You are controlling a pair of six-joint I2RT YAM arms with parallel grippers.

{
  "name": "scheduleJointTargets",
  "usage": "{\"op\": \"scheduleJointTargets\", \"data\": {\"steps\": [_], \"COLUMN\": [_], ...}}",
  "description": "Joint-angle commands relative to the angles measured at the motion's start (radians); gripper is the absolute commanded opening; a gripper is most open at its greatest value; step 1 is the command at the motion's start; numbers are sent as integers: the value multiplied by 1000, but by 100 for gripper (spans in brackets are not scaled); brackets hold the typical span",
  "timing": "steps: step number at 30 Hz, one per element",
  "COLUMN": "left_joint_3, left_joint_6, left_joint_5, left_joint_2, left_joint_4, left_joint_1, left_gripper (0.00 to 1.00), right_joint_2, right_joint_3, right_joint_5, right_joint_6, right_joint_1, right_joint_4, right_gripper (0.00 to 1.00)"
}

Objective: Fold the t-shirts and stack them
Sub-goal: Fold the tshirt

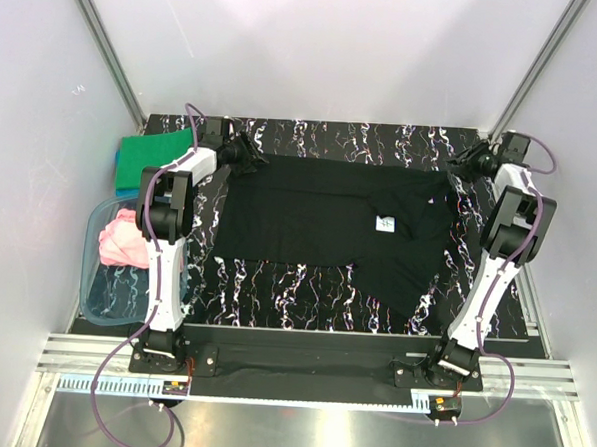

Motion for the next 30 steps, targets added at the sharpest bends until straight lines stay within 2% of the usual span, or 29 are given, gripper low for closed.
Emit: {"op": "scheduleJointTargets", "data": {"steps": [1,6,8,9,11,13,23,27,30], "left_joint_3": [7,8,5,3,2,2,69,91,117], "left_joint_6": [-9,-7,-6,-7,-12,-20,-30,-41,-32], "left_joint_5": [-1,-4,-12,-15,-39,-64,-173,-156,-79], "left_joint_2": [-16,-16,-19,-19,-22,-18,27,33,-1], "left_joint_4": [20,15,15,14,11,-8,-60,-46,-28], "left_joint_1": [8,8,8,8,8,9,9,9,8], "left_gripper": [56,56,56,56,56,56,56,56,56], "right_joint_2": [52,68,84,91,94,95,181,219,213], "right_joint_3": [57,56,63,68,70,73,214,293,350], "right_joint_5": [12,22,18,21,54,85,114,78,64], "right_joint_6": [8,28,44,48,57,62,102,107,78], "right_joint_1": [1,1,3,3,3,1,1,3,10], "right_joint_4": [-100,-95,-89,-80,-69,-43,23,9,-89], "right_gripper": [47,49,45,35,6,0,0,0,25]}}
